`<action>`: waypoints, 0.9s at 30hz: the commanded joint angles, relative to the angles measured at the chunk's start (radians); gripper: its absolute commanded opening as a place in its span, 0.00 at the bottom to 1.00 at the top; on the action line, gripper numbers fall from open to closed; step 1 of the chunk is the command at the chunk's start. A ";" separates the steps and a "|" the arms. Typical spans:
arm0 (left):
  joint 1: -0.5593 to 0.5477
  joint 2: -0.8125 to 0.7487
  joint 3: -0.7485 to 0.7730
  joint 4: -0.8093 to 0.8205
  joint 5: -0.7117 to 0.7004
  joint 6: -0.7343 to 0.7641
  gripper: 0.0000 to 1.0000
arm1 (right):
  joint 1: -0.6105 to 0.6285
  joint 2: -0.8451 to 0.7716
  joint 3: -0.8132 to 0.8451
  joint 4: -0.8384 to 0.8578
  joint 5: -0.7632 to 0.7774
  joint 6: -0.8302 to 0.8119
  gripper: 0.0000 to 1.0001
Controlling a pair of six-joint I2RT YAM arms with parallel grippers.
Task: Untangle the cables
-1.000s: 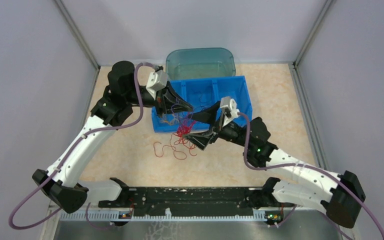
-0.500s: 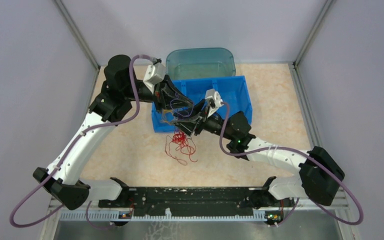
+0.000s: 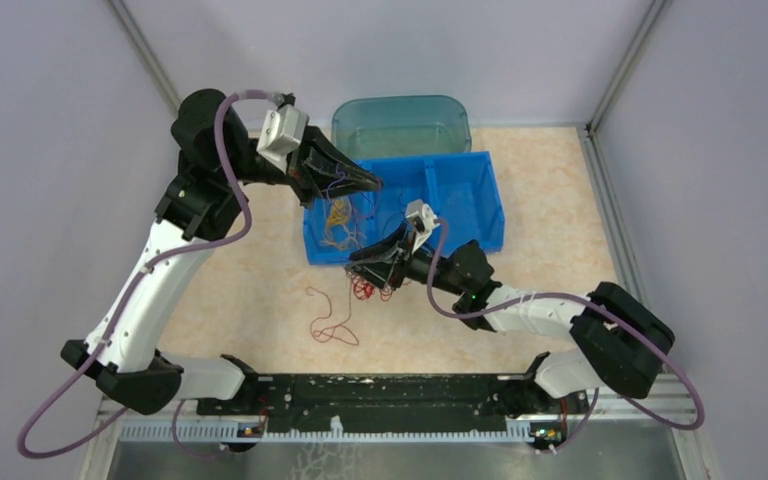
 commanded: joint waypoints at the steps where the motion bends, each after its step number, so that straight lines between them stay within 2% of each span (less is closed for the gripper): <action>1: -0.005 0.013 0.071 0.034 0.008 0.004 0.00 | 0.019 0.031 -0.043 0.072 0.007 0.004 0.35; 19: -0.005 0.100 0.383 0.065 -0.066 0.080 0.00 | 0.030 0.101 -0.174 0.109 0.067 0.009 0.34; 27: -0.004 0.091 0.432 0.138 -0.135 0.116 0.00 | 0.033 0.043 -0.210 0.038 0.128 -0.022 0.47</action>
